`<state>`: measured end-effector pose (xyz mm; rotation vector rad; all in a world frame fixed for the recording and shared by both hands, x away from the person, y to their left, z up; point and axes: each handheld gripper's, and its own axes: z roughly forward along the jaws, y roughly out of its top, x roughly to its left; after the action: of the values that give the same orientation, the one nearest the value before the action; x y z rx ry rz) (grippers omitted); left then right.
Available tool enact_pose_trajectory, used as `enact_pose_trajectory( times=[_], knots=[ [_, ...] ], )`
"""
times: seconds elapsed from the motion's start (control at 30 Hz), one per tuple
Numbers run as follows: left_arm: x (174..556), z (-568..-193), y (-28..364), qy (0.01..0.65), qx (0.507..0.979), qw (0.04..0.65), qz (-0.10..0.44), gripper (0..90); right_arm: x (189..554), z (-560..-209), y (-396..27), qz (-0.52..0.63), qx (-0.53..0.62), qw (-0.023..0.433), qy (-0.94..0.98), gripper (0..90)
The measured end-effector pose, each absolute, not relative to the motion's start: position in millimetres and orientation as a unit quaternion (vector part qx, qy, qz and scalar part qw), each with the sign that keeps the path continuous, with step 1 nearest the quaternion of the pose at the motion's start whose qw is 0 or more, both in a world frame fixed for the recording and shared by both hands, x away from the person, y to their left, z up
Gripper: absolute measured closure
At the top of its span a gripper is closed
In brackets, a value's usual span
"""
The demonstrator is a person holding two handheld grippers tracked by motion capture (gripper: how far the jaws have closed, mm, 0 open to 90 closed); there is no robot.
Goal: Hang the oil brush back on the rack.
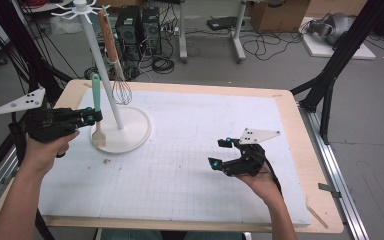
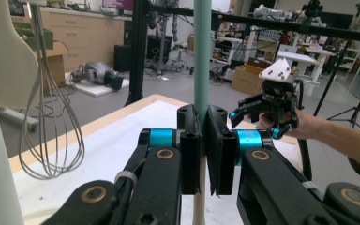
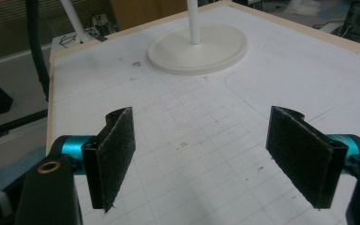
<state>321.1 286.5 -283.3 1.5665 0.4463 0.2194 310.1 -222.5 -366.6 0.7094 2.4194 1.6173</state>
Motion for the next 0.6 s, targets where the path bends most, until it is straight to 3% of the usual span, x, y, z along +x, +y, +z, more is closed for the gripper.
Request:
enact_pose_trajectory(
  times=[0.6],
  knots=[
    [337, -265, 282, 0.213, 0.676, 0.698, 0.102, 84.3, 310, -367, -220, 0.536, 0.236, 0.07, 0.808, 22.6]
  ],
)
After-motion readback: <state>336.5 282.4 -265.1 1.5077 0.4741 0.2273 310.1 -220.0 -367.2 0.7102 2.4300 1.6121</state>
